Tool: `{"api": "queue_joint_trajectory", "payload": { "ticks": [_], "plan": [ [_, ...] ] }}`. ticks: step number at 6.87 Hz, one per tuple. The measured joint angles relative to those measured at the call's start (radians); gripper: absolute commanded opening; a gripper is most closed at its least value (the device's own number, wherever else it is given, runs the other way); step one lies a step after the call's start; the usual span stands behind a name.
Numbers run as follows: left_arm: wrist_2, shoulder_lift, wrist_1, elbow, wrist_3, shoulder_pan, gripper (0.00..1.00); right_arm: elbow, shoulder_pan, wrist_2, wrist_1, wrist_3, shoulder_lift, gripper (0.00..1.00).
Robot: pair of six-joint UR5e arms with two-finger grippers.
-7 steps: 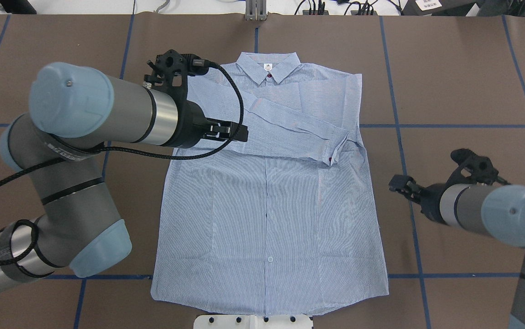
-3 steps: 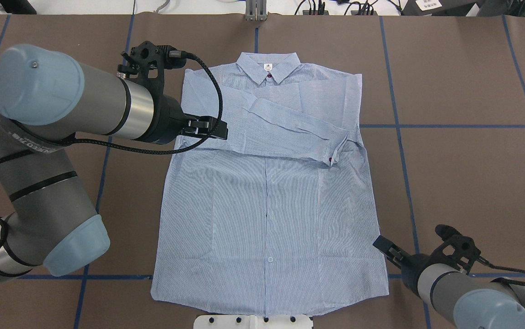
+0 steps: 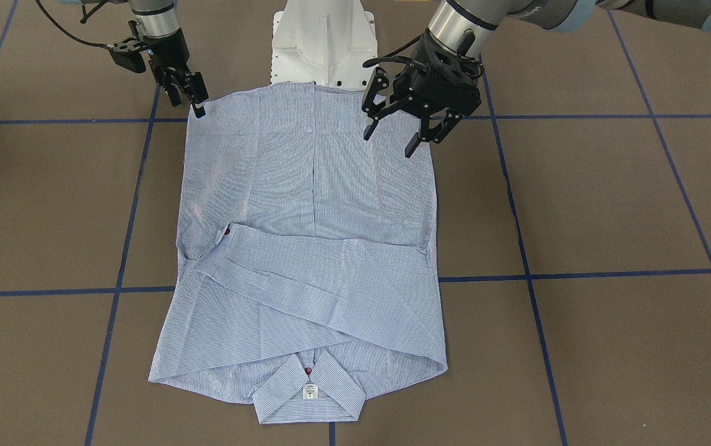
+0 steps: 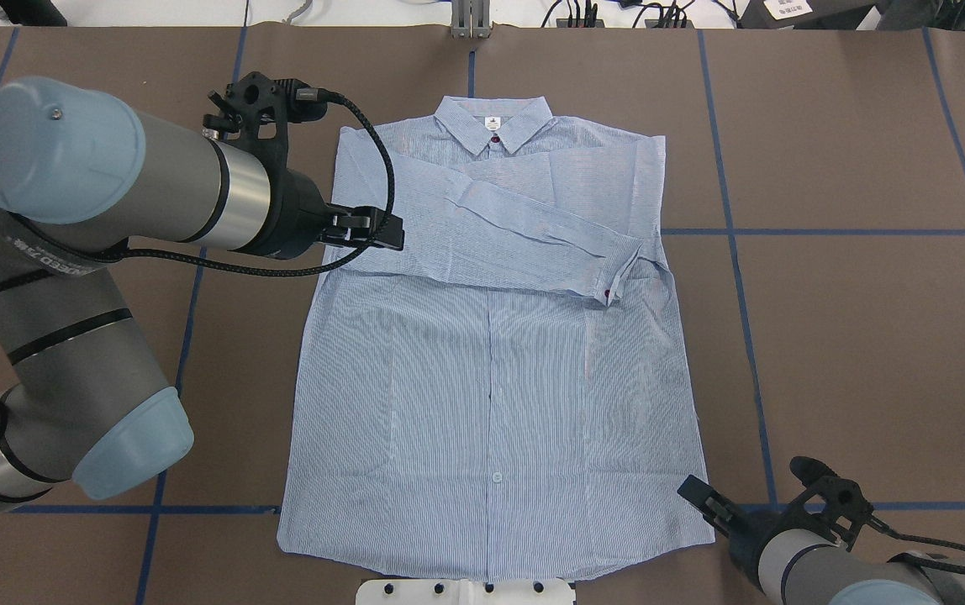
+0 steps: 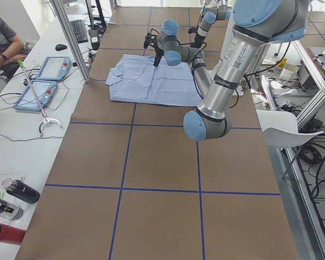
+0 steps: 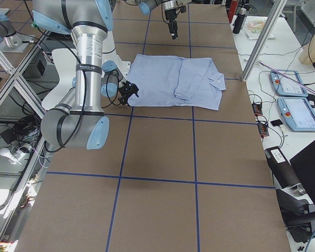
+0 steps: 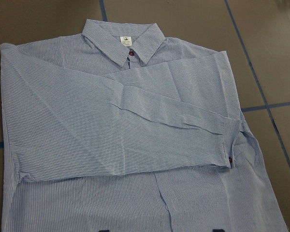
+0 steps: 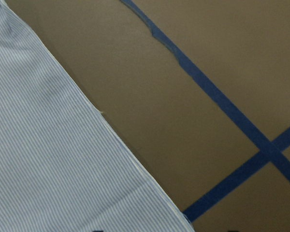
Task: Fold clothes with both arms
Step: 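Move the left gripper to the hem corner nearest the robot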
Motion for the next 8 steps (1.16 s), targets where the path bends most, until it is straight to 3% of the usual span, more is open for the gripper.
{"api": "queue_joint_trajectory", "payload": {
  "ticks": [2, 3, 5, 6, 7, 8],
  "plan": [
    [0.002, 0.019, 0.000, -0.004, -0.001, -0.005, 0.79, -0.008, -0.026, -0.001, -0.004, 0.012, 0.002, 0.84],
    [0.003, 0.023, 0.000, -0.004, -0.001, -0.005, 0.79, -0.016, -0.033, -0.001, -0.005, 0.012, 0.003, 0.74],
    [0.004, 0.025, 0.000, -0.005, -0.001, -0.010, 0.79, -0.026, -0.039, 0.001, -0.005, 0.012, 0.008, 0.36],
    [0.004, 0.025, -0.001, -0.005, -0.001, -0.012, 0.79, -0.027, -0.040, 0.002, -0.005, 0.012, 0.010, 0.26],
    [0.004, 0.026, 0.000, -0.005, -0.001, -0.014, 0.79, -0.027, -0.041, 0.002, -0.005, 0.013, 0.012, 0.23],
    [0.005, 0.026, 0.000, -0.005, -0.001, -0.018, 0.79, -0.027, -0.044, 0.002, -0.005, 0.013, 0.013, 0.01]
  ]
}}
